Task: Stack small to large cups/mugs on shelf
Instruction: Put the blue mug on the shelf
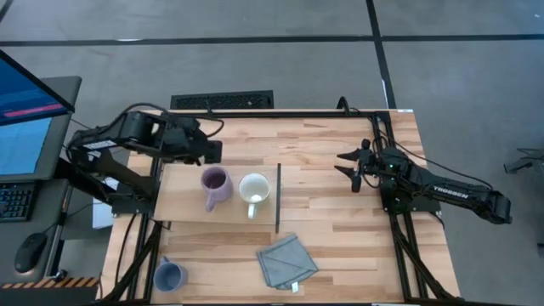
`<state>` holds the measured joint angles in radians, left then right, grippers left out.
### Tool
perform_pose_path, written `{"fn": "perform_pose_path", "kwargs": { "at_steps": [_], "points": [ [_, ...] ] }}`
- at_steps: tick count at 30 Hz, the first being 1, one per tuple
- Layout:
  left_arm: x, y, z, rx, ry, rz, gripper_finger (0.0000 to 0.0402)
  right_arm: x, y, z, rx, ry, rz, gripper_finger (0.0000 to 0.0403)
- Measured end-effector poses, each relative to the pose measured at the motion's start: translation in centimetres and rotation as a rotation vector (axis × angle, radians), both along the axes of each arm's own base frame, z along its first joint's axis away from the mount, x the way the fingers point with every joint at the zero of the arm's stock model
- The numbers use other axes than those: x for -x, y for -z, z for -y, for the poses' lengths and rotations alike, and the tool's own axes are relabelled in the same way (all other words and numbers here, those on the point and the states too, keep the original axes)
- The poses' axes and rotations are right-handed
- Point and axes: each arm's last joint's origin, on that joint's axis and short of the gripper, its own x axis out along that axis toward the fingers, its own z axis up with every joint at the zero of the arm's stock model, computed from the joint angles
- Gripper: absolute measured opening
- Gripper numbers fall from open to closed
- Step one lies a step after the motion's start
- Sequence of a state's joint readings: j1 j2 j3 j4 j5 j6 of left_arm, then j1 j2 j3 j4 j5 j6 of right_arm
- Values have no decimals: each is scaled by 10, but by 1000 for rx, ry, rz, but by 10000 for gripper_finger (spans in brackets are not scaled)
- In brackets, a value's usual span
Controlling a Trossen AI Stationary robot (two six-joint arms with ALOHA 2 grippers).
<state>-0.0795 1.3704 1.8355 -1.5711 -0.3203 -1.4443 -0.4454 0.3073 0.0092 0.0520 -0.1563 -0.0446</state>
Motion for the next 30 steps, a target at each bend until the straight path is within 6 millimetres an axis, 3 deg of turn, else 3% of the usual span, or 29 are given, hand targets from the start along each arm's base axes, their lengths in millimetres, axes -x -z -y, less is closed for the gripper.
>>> {"fn": "perform_pose_path", "kwargs": {
  "at_steps": [8, 30],
  "points": [
    [16, -9, -5, -224, 111, -21, 254, -1, -5, 0, 5, 4, 54, 230],
    [20, -13, -4, -575, 335, -183, 254, -2, -29, 1, -25, 16, 317, 230]
  ]
}}
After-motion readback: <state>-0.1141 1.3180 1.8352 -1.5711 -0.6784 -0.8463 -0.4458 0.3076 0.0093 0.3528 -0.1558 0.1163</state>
